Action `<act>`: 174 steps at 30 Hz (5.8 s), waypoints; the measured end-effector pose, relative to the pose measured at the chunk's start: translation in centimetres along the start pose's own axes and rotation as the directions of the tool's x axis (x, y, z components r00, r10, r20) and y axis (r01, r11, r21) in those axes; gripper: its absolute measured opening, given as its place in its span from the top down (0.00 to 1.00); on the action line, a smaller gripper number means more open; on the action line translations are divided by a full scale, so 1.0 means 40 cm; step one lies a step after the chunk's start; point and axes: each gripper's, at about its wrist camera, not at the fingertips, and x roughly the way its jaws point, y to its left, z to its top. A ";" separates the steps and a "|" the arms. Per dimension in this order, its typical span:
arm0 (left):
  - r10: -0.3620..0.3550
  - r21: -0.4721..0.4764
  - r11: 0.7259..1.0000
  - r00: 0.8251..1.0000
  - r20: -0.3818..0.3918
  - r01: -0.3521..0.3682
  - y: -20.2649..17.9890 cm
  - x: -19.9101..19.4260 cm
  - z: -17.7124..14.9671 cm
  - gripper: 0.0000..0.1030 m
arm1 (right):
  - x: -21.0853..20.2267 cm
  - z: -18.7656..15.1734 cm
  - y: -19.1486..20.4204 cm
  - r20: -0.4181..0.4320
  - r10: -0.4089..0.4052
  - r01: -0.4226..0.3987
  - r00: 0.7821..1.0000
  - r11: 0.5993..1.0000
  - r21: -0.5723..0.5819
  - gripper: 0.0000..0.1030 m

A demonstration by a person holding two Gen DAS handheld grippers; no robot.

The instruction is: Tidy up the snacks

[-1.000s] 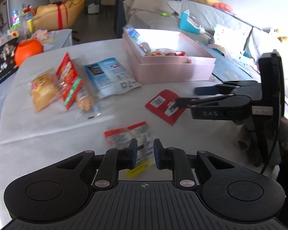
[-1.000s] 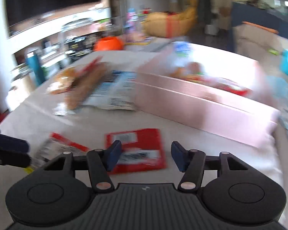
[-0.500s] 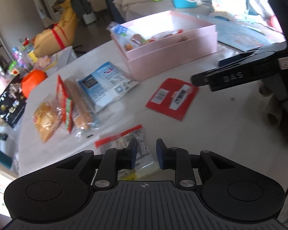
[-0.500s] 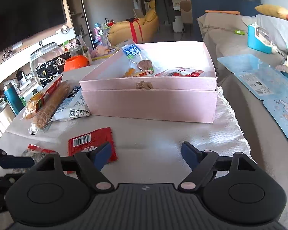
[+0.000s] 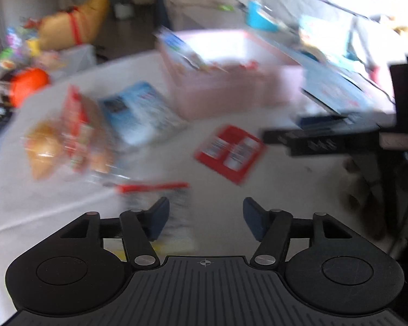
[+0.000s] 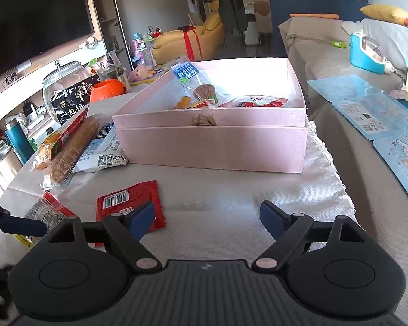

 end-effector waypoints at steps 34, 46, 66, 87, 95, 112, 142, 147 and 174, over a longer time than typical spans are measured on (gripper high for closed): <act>-0.116 -0.240 0.961 0.989 0.094 0.135 0.132 0.035 -0.089 0.38 | 0.033 0.012 0.112 -0.123 0.051 -0.067 0.991 0.989 -0.133 0.00; -0.073 -0.229 0.969 0.993 0.094 0.093 0.125 0.020 -0.107 0.40 | 0.012 -0.003 0.122 0.017 -0.289 0.274 0.957 0.885 -0.377 0.10; -0.038 -0.209 0.976 0.993 0.113 0.061 0.106 0.016 -0.120 0.39 | 0.029 0.057 0.214 -0.045 -0.049 0.040 0.998 0.982 -0.182 0.47; -0.290 -0.070 0.934 0.861 0.417 0.349 0.065 0.002 0.458 0.45 | -0.243 0.527 0.033 0.285 -0.066 0.091 0.956 0.993 -0.077 0.30; -0.228 -0.225 0.923 0.916 0.331 0.311 0.166 0.149 0.304 0.50 | -0.135 0.491 0.014 0.183 -0.133 0.151 0.974 0.985 -0.088 0.23; 0.229 -0.489 0.869 0.937 0.265 -0.074 0.381 -0.001 -0.037 0.49 | 0.130 0.330 0.366 -0.103 0.084 -0.111 0.991 0.950 -0.293 0.23; 0.130 -0.551 0.832 0.944 0.304 0.062 0.420 -0.011 -0.140 0.54 | 0.170 0.133 0.376 -0.303 0.049 -0.133 0.952 0.956 -0.262 0.56; 0.086 -0.482 0.871 0.937 0.338 0.094 0.379 -0.041 -0.072 0.54 | 0.104 0.076 0.288 -0.185 -0.058 0.000 0.981 0.955 -0.297 0.31; 0.062 -0.353 0.936 0.976 0.209 0.016 0.214 0.030 0.032 0.54 | 0.019 -0.021 0.275 -0.163 0.037 -0.065 0.986 0.983 -0.171 0.11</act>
